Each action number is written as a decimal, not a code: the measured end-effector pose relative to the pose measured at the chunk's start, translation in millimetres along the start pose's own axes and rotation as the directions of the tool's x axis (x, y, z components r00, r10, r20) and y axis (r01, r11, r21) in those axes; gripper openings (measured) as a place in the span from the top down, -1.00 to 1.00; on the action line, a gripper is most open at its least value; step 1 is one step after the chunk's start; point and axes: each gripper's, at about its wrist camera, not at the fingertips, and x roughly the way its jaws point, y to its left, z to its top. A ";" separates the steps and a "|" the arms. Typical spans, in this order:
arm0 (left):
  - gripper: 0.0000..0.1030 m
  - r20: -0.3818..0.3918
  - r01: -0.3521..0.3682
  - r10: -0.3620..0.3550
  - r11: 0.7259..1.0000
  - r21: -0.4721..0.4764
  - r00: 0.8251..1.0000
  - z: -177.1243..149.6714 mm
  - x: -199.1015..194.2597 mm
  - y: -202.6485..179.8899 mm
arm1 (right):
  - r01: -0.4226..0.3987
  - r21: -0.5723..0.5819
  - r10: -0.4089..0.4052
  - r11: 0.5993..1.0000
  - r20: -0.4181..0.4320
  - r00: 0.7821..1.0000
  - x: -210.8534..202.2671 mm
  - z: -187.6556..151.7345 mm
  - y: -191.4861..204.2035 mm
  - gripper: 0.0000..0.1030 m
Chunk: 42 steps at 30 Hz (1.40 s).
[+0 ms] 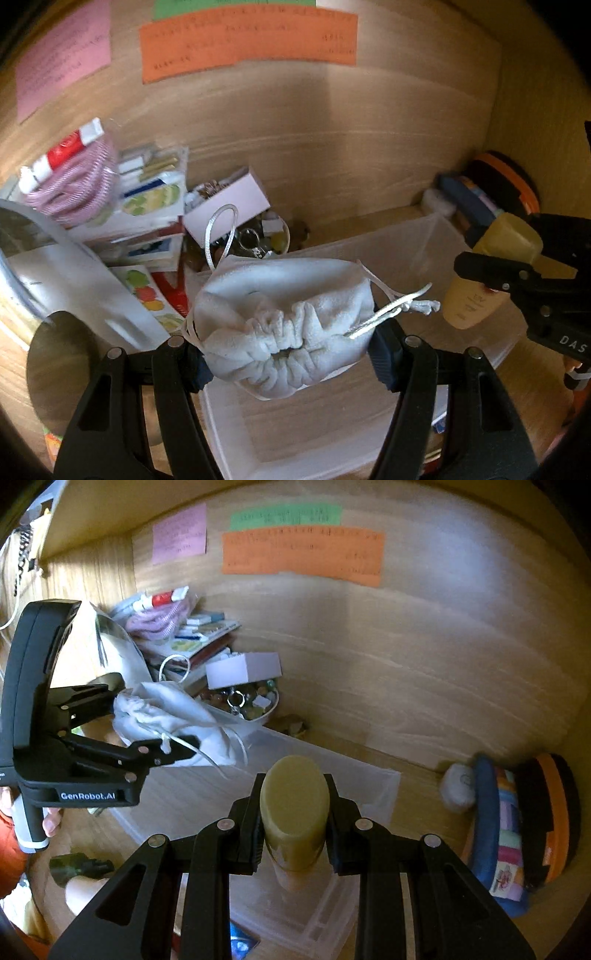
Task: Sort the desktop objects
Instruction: 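Carry the white pouch and sunscreen bottle into the clear box with both grippers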
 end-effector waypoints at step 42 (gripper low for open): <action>-0.83 -0.097 0.013 -0.012 1.000 0.018 0.995 -11.3 16.9 2.8 | 0.077 -0.049 -0.081 0.996 -0.097 0.992 34.9 3.7 -0.3 -0.30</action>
